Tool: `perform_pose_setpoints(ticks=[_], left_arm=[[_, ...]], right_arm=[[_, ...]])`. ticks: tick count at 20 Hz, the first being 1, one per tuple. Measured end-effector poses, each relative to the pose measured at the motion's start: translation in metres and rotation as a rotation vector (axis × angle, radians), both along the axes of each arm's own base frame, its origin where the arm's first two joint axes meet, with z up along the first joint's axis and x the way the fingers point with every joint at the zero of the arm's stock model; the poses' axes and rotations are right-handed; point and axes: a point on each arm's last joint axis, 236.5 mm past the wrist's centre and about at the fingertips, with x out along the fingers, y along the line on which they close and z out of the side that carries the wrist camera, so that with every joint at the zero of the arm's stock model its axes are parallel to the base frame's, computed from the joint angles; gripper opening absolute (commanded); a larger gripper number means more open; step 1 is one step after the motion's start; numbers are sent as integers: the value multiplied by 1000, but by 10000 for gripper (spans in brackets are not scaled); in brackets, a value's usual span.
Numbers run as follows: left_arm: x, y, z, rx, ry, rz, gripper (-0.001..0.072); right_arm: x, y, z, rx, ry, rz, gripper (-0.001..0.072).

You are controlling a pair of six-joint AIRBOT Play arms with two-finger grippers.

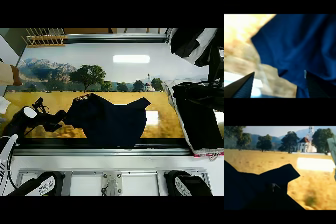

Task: Fold the clothes and pants, and hang the long-sleeved shirts on hangers.

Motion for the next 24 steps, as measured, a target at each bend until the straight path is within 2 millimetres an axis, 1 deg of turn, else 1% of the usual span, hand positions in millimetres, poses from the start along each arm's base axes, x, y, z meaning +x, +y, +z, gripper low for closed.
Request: perform_pose_setpoints(ticks=[1,3,6,7,8,9,10,12,13,14,16,17,18,20,22,24], left_arm=[[1,1,-4,-25,3,26,666],[5,-3,-12,-87,4,57,666],[15,-15,-19,-181,-13,85,664],[19,-17,-20,-200,-23,92,608],[22,-19,-20,-215,-34,98,340],[24,-20,-20,-224,-42,98,106],[27,-21,-19,-231,-54,93,6],[35,-23,-10,-245,-79,66,6],[41,-25,-2,-252,-99,46,6],[47,-26,6,-259,-119,23,6],[58,-30,25,-272,-157,-36,7],[63,-32,35,-276,-176,-62,7],[67,-33,42,-277,-192,-85,7],[76,-33,56,-277,-225,-109,7],[80,-33,64,-274,-246,-126,6],[83,-33,68,-272,-257,-135,7]], right_arm=[[-1,2,-3,6,13,5,12],[-1,4,-7,18,29,11,12],[-2,6,-13,25,52,17,13],[-3,7,-17,27,64,19,12],[-5,7,-23,29,83,22,13],[-7,8,-30,30,105,26,12],[-10,8,-40,31,133,28,13],[-18,8,-65,47,207,12,14],[-24,7,-84,56,261,-8,21],[-31,5,-103,67,321,-31,69],[-52,5,-148,102,463,-85,631],[-63,7,-169,124,531,-104,655],[-75,12,-189,156,600,-116,654],[-94,28,-221,221,711,-120,653],[-104,47,-241,261,774,-103,653],[-109,67,-257,275,811,-77,653]])
